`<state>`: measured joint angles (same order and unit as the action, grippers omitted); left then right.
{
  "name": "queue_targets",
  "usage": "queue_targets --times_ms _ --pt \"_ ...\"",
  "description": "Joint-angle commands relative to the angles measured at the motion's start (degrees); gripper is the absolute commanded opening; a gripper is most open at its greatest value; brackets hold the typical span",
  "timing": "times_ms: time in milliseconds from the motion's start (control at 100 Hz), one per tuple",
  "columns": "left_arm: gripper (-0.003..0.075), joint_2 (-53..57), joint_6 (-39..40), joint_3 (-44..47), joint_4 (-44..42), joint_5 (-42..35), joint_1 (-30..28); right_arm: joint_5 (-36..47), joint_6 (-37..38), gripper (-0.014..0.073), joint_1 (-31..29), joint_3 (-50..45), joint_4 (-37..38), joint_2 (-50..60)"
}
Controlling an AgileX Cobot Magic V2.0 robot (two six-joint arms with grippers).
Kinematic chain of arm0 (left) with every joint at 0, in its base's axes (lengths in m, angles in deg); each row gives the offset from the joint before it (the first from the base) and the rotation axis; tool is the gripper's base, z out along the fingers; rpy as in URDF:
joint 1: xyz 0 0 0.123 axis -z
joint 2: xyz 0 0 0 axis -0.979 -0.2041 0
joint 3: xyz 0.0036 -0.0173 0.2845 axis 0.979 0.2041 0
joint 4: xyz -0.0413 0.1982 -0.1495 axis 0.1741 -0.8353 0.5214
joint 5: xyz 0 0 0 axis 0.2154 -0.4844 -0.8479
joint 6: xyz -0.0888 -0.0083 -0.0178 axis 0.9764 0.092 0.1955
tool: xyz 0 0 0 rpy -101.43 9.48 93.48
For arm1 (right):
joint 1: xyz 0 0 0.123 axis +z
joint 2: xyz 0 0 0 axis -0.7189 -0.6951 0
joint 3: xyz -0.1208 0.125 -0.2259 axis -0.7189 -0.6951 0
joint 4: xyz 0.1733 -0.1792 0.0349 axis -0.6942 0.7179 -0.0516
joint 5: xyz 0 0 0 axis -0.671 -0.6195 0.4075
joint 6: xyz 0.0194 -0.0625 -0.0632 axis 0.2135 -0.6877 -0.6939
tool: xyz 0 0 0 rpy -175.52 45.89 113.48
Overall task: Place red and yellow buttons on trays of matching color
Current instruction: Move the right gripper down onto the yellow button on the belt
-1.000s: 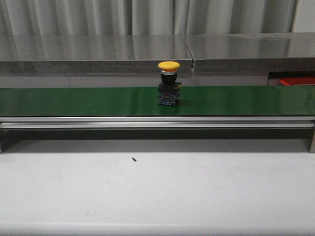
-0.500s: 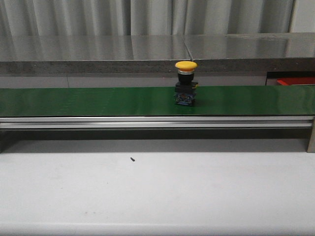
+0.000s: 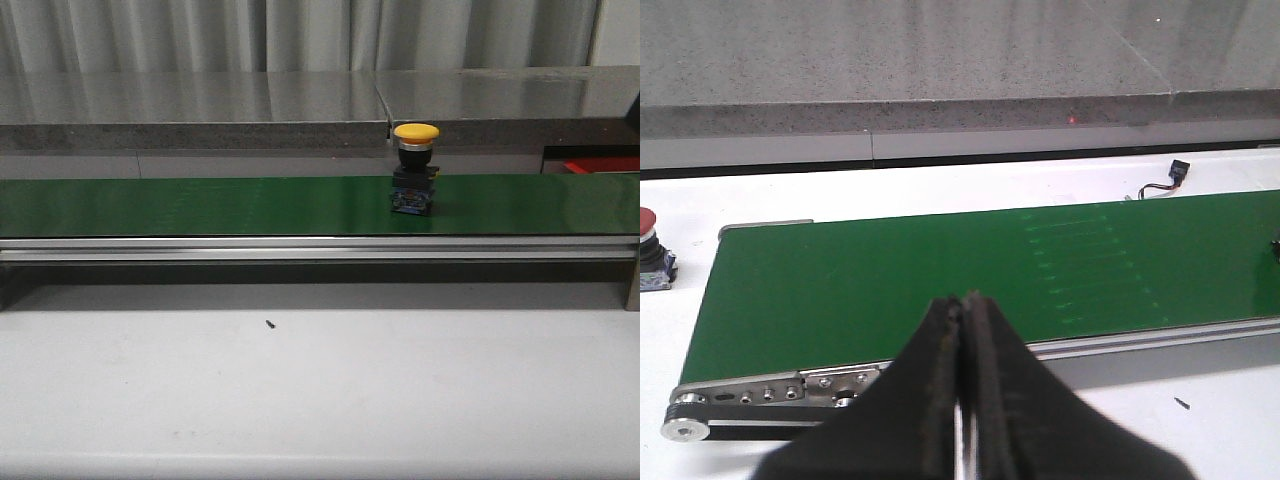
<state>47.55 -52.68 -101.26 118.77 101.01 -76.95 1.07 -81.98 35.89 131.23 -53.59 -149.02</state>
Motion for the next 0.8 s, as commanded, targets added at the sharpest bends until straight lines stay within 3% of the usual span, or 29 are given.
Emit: queue_targets --times_ms 0,430,790 --pt "-0.0019 0.2 0.2 -1.5 1.4 -3.7 0.5 2.5 -1.0 0.0617 2.2 0.9 -2.2 2.5" --pt "-0.0019 0.2 0.2 -1.5 1.4 -3.7 0.5 8.0 -1.9 0.0627 11.1 3.3 -2.2 -1.7" --pt "-0.0019 0.2 0.2 -1.5 1.4 -3.7 0.5 8.9 -1.9 0.0627 12.4 9.7 -3.3 -7.4"
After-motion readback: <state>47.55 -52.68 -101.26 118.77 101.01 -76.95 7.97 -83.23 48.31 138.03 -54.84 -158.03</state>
